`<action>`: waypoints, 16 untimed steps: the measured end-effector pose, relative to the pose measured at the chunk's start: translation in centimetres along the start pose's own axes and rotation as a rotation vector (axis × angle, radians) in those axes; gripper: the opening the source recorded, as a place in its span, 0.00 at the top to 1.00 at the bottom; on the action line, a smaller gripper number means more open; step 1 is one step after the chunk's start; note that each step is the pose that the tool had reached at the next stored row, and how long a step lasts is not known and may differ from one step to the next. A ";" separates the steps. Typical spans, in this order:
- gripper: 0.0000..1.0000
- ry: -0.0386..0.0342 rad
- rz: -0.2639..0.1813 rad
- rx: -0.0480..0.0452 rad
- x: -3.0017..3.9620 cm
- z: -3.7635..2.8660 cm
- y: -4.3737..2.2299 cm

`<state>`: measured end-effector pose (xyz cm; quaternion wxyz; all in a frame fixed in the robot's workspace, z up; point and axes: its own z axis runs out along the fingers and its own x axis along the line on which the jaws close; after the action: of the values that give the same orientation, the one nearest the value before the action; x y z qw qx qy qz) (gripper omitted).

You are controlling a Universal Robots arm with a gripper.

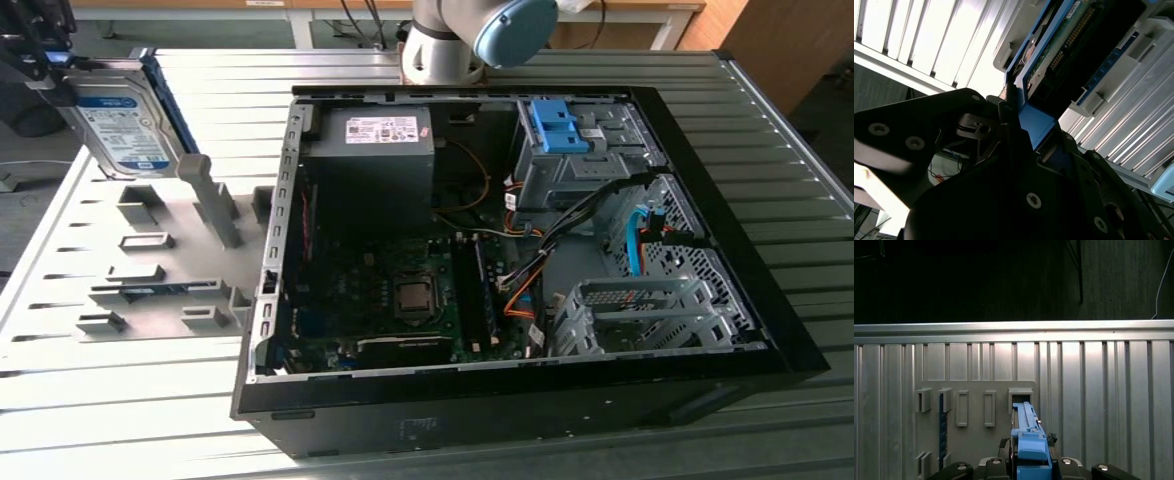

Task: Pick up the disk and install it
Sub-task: 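Pick up the disk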

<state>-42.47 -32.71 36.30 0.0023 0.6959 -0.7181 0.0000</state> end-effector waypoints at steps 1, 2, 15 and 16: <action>0.64 0.0000 0.000 0.0000 0.00 -0.02 0.00; 0.64 0.0000 0.000 0.0000 0.00 -0.04 0.00; 0.64 0.0000 0.000 0.0000 0.00 -0.36 0.00; 0.64 0.0000 0.000 0.0001 0.00 -0.38 0.00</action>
<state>-42.47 -32.71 36.68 0.0022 0.6960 -0.7181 0.0000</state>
